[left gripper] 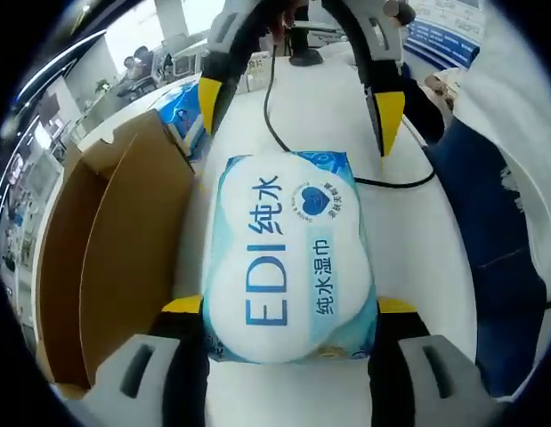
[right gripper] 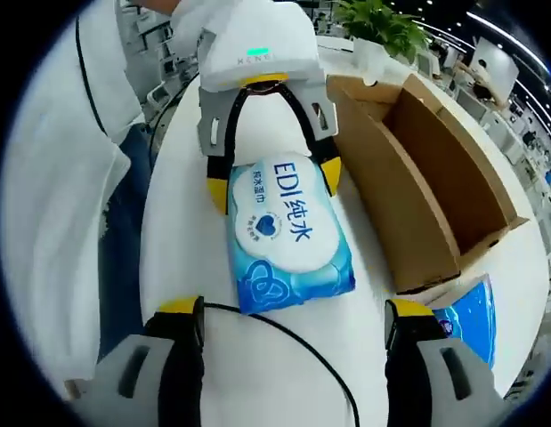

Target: Operate the shoe box by opening the lid, removing the specified soft item, and placing it in the target area until the item is outside and the box remains undamaged.

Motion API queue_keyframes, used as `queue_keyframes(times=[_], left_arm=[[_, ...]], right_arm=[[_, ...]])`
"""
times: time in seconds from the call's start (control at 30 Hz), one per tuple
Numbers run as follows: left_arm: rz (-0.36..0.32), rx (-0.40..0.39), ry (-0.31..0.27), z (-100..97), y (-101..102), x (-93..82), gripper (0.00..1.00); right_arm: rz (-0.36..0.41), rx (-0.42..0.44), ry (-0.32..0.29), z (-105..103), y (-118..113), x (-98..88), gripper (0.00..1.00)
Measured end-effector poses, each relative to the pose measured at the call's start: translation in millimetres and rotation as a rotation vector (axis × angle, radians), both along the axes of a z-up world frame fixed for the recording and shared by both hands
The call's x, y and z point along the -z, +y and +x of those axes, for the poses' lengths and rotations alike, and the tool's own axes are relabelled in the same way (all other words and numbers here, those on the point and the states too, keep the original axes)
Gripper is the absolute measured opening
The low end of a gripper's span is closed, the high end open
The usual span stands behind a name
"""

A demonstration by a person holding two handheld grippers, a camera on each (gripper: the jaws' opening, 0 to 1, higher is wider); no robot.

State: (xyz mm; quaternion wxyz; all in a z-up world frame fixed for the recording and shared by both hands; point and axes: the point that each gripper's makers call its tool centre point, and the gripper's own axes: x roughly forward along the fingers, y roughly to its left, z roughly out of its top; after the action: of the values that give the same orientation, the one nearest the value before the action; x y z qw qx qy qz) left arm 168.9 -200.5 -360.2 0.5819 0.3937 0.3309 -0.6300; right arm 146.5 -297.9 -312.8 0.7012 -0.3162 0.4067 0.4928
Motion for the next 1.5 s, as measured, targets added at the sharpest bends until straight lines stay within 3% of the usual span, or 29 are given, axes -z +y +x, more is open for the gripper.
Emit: queue_keyframes(times=[0.27,0.47,0.77,0.87,1.17,1.5], left_arm=[[0.004,-0.003,0.000,0.9,-2.0,0.6,0.73],[0.007,-0.004,-0.001,1.2,-1.8,0.4,0.73],[0.014,0.002,-0.008,3.6,-8.2,1.2,0.73],[0.015,0.008,-0.011,4.5,-14.7,0.8,0.73],[0.017,0.033,-0.019,4.2,-39.9,1.3,0.73],[0.015,0.045,-0.025,2.2,-71.4,0.8,0.73]], right_arm=[[0.002,0.113,-0.020,-19.5,-28.0,-22.3,0.84],[0.031,0.242,-0.053,-35.2,-59.5,-53.4,0.84],[0.001,0.320,-0.076,-69.0,-92.5,-84.5,0.83],[0.028,0.344,-0.086,-73.1,-94.8,-89.9,0.82],[0.008,0.386,-0.104,-84.0,-104.4,-98.2,0.82],[0.007,0.410,-0.142,-101.4,-121.9,-124.3,0.82]])
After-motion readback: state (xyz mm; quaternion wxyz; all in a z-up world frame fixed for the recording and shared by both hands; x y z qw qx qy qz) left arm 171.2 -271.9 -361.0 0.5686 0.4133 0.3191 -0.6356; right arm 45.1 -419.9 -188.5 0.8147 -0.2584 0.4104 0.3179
